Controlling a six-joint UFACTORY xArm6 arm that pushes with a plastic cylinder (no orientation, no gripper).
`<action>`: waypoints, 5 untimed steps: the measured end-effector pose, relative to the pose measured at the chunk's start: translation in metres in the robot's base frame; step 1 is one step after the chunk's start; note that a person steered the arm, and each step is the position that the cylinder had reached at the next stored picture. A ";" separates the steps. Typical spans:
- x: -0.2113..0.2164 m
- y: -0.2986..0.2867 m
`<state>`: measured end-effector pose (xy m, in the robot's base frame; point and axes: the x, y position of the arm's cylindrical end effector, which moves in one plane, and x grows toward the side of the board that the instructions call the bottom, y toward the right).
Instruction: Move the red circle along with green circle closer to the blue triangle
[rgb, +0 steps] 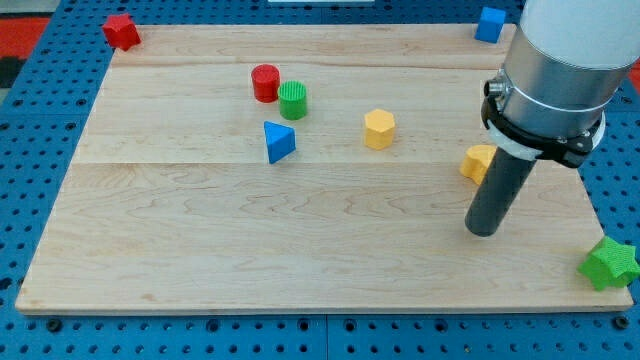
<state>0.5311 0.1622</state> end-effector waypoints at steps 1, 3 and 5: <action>0.001 0.000; -0.055 -0.012; -0.177 -0.046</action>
<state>0.3541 0.1162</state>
